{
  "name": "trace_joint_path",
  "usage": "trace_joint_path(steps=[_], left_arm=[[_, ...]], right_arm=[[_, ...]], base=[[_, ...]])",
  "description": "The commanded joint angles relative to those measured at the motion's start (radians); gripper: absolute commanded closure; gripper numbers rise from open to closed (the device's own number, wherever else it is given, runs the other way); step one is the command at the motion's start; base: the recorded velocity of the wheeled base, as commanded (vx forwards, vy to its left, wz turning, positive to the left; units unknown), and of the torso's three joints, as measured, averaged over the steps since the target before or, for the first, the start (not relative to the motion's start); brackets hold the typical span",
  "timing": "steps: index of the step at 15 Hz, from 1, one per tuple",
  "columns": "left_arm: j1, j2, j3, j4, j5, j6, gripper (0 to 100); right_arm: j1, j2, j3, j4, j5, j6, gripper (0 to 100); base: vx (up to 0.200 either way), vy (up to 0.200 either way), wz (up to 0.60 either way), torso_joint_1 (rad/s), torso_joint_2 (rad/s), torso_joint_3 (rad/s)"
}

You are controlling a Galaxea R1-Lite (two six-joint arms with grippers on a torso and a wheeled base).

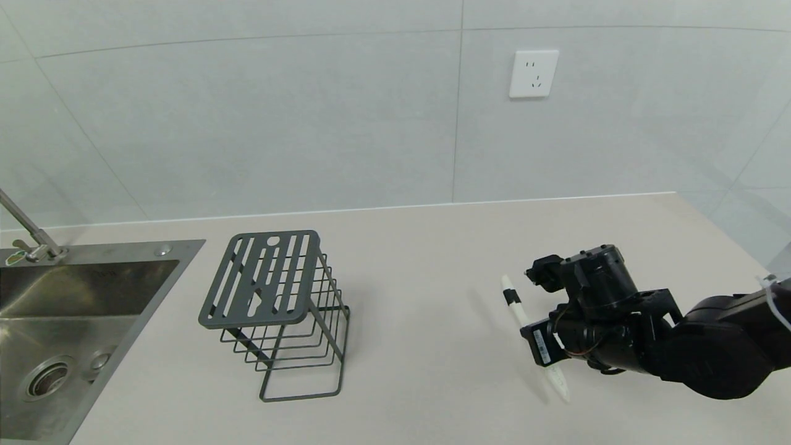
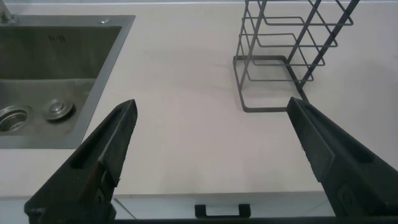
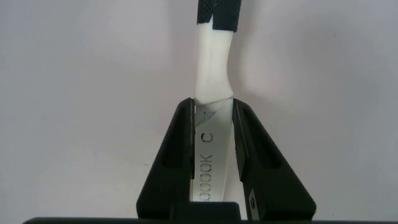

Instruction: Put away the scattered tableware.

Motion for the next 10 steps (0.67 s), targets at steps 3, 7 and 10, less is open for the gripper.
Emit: trace_joint_path(steps=[3, 7, 10], left_arm=[[0.000, 0.001, 0.000, -0.001, -0.001, 0.000, 0], [0.000, 0.001, 0.000, -0.019, -0.018, -0.003, 0], [0.000, 0.001, 0.000, -0.199, -0.071, -0.003, 0]], right_arm=[[0.009, -0.145, 0.051, -0.012, 0.005, -0.097, 100], [0.019, -0.264, 0.120, -0.058, 0.044, -0.197, 100], [0.018, -0.337, 0.139, -0.065, 0.096, -0.228, 100]], base=[[0.000, 0.000, 0.00, 0.000, 0.00, 0.000], [0.000, 0.000, 0.00, 0.000, 0.00, 0.000], [0.000, 0.000, 0.00, 0.000, 0.00, 0.000]])
